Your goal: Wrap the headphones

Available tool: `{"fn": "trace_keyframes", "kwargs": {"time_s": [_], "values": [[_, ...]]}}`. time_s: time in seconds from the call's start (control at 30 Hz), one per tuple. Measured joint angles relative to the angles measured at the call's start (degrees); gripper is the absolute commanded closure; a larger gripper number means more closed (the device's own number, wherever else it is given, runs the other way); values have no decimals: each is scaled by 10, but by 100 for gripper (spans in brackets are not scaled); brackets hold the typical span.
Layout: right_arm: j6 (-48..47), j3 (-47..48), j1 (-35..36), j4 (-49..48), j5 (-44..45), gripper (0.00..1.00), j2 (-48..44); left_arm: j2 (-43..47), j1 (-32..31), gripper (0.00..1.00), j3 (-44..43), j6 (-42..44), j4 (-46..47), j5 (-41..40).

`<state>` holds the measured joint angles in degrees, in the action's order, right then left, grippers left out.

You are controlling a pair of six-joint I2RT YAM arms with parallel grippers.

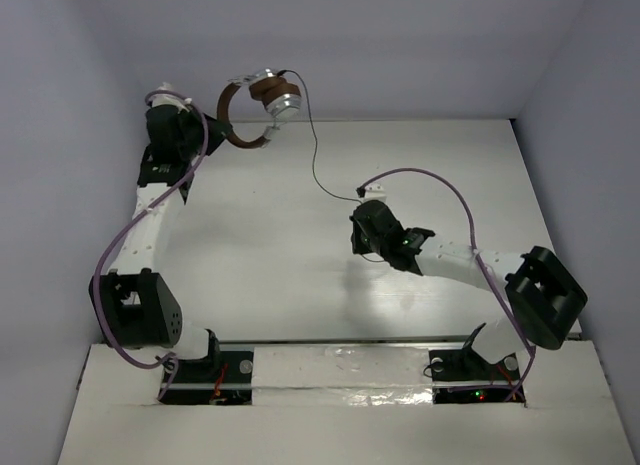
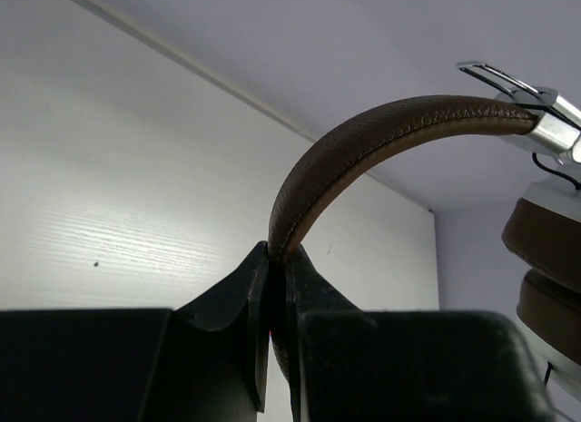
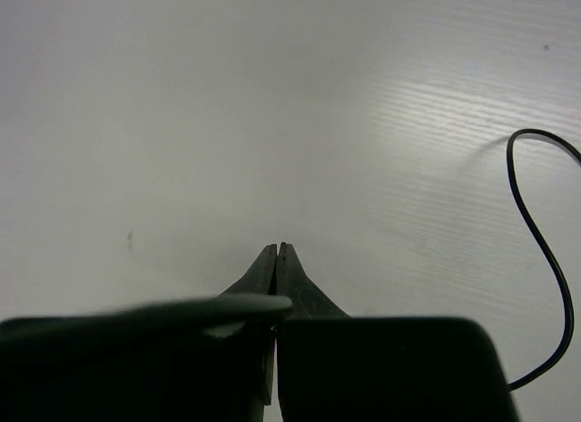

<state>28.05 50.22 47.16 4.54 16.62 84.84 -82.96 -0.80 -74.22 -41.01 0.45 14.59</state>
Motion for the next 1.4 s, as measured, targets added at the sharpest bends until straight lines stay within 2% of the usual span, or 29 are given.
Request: {"fn": "trace_keyframes", "kwargs": {"time_s": [0.13,0.2,0.43,0.57,0.67,0.83,0.97,1.23,1.4], "values": [[-9,30,-17,22,36,100,31,5,66,100,7,-16,13,57],[-16,53,-20,28,45,100,49,5,79,100,10,-24,16,79],[-36,165,-18,33,69,100,116,6,62,100,94,-92,96,170],[-38,210,4,28,70,100,155,6,45,100,146,-134,113,173],[-37,224,37,30,70,100,179,6,30,100,153,-162,125,163],[-35,229,79,33,70,100,207,3,4,100,153,-198,175,144],[-33,229,88,44,70,100,213,-4,-26,100,153,-193,181,101],[-48,232,102,80,70,100,153,-12,-94,100,153,-100,117,-58],[-68,268,109,115,62,100,122,-12,-154,100,149,-37,80,-162]]}}
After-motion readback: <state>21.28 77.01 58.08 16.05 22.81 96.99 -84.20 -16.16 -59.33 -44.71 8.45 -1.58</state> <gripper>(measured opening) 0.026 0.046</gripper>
